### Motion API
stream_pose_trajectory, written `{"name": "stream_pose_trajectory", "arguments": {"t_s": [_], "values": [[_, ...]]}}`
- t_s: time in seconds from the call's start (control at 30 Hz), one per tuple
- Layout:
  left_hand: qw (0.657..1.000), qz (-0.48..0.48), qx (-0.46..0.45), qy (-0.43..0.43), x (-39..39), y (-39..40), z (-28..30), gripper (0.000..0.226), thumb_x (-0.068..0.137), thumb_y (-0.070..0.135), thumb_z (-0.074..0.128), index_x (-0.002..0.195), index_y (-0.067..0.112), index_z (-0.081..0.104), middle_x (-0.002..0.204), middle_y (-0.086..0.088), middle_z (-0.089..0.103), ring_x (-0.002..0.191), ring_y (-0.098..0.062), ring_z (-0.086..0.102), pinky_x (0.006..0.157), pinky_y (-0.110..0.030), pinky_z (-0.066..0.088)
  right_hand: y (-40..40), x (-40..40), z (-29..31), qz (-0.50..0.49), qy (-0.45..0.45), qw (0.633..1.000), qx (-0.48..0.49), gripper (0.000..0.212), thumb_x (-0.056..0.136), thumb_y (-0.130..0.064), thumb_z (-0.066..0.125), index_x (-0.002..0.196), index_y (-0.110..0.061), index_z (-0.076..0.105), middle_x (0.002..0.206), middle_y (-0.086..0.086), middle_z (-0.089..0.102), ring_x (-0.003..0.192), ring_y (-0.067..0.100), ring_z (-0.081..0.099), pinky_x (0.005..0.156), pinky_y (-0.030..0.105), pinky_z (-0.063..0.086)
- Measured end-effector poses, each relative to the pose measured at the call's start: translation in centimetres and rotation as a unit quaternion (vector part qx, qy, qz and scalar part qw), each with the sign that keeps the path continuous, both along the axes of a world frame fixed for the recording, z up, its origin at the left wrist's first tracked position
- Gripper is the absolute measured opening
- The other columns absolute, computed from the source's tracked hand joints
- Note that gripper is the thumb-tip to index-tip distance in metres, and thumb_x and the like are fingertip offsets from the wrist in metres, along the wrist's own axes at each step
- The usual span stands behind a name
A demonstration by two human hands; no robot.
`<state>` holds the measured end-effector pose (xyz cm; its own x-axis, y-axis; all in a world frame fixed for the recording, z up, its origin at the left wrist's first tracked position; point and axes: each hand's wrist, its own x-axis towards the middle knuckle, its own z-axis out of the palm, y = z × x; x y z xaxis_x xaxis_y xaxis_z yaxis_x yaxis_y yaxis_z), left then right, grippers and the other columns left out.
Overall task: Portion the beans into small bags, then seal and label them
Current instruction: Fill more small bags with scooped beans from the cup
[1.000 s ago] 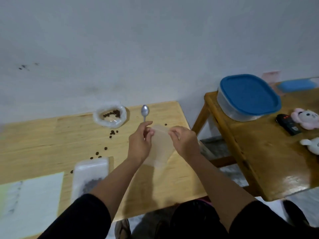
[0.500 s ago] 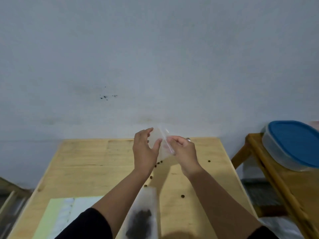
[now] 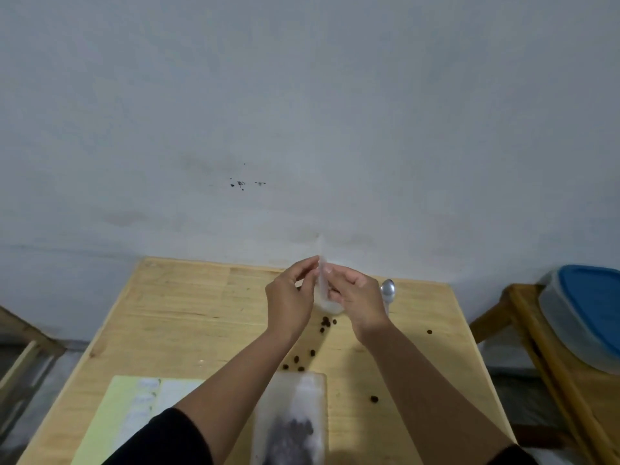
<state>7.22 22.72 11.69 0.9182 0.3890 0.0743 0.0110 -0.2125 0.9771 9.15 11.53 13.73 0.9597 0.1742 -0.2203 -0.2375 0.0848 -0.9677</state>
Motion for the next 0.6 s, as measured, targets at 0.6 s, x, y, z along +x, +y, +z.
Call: {"name": "stream_pose_trajectory", "arguments": {"t_s": [0.6], "values": [[0.994,0.024,-0.090,0.056,1.8,-2.9,1.3,0.015,0.084,0.016,0.067,0.098,0.017,0.073,0.078,0.000,0.073,0.078,-0.012,0.070,0.079,-0.023,0.055,-2.4,1.7,-0.6,-0.039,-0.209,0.941,-0.262,0.009,0.089,-0.017,0.060,0.084,-0.020,0.053,0.072,-0.002,0.066,0.071,0.012,0.064,0.064,0.024,0.051]]}}
